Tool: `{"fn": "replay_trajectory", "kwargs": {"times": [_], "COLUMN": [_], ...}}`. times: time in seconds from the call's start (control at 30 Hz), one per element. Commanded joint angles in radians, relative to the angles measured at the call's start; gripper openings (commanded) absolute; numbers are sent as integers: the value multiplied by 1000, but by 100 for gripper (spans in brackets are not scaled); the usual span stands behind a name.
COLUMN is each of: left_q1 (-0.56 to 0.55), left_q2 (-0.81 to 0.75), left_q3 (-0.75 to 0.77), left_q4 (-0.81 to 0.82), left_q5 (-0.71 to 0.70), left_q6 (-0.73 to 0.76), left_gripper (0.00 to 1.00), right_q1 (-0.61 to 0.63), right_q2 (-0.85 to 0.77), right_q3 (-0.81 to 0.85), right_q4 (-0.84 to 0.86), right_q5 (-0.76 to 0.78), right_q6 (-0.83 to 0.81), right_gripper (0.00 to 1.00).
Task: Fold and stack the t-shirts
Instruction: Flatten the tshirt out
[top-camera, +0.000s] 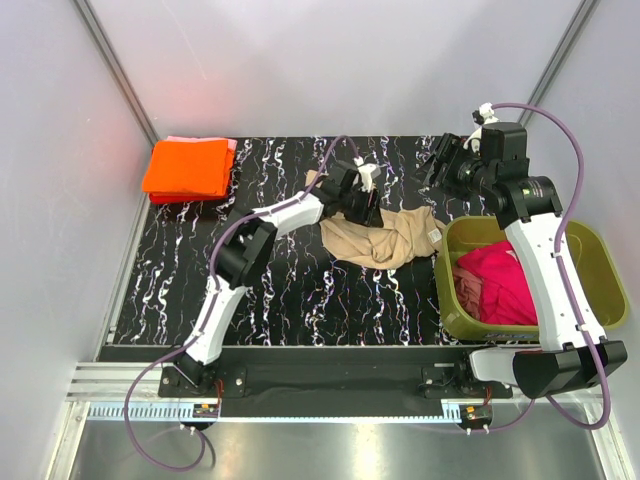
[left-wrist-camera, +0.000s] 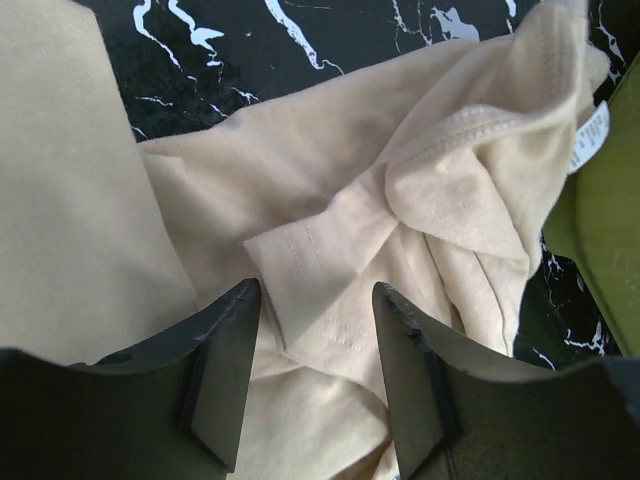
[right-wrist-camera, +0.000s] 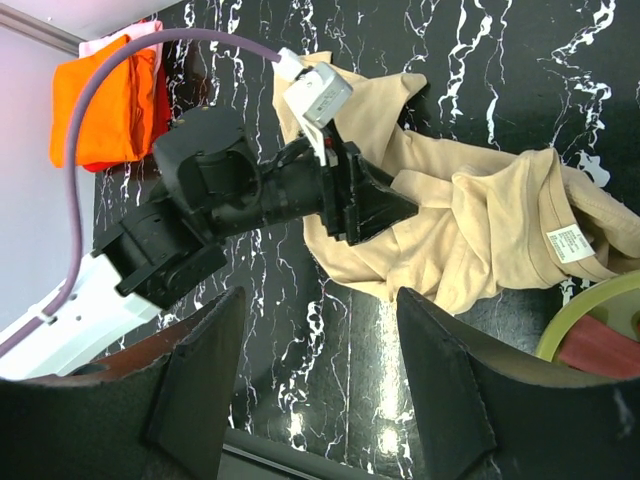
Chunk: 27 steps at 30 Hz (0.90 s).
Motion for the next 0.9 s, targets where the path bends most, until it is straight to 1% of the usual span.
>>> {"fn": "replay_trajectory", "kwargs": {"times": [0.0,0.07,0.1,0.17,0.2,0.3,0.37,0.4,0.47,0.5,0.53,0.6,0.63,0.7,0.73,0.8,0.83,0.87], "left_q1": [0,-1,-1,-1,-1,0,2,2,5,5,5,14,22,46,57,95,107,135], "left_q2": [25,28,27,13,4,-65,-141,-203,-269,-304,-382,-459,-532,-606,-678,-757,-841,-886], "left_q3": [43,41,43,41,41,41,53,55,49,29,8,-69,-94,-140,-182,-227,-268,-290], "left_q4": [43,46,48,45,40,13,-35,-68,-111,-156,-165,-193,-207,-248,-300,-360,-422,-446], "left_q5": [15,16,16,9,4,3,-10,-14,-25,-39,-65,-74,-77,-89,-103,-129,-180,-212], "left_q6": [-22,-33,-36,-47,-48,-45,-41,-36,-27,-27,-22,-24,-36,-53,-60,-48,-29,-18], "left_gripper": [55,55,51,38,23,6,1,0,0,0,0,0,0,0,0,0,0,0], "right_q1": [-2,-2,0,-2,0,-2,-2,-2,-2,-2,-2,-2,-2,-2,-2,-2,0,0], "right_q2": [-19,-25,-25,-26,-26,-22,-22,-22,-19,-20,-17,-16,-6,-2,6,17,30,36], "right_q3": [-4,-7,-7,-6,-6,-12,-21,-26,-36,-43,-50,-56,-59,-59,-63,-67,-69,-70], "right_q4": [42,40,42,42,42,44,47,44,44,40,39,34,33,25,24,22,22,17], "right_q5": [-23,-17,-14,-11,-8,15,15,7,-3,-7,-11,-19,-28,-40,-48,-60,-75,-83], "right_q6": [-12,-13,-15,-15,-15,-10,-7,-1,4,2,4,4,4,8,10,11,10,7], "right_gripper": [69,70,70,70,69,69,69,69,69,69,69,68,68,68,68,67,67,67]}}
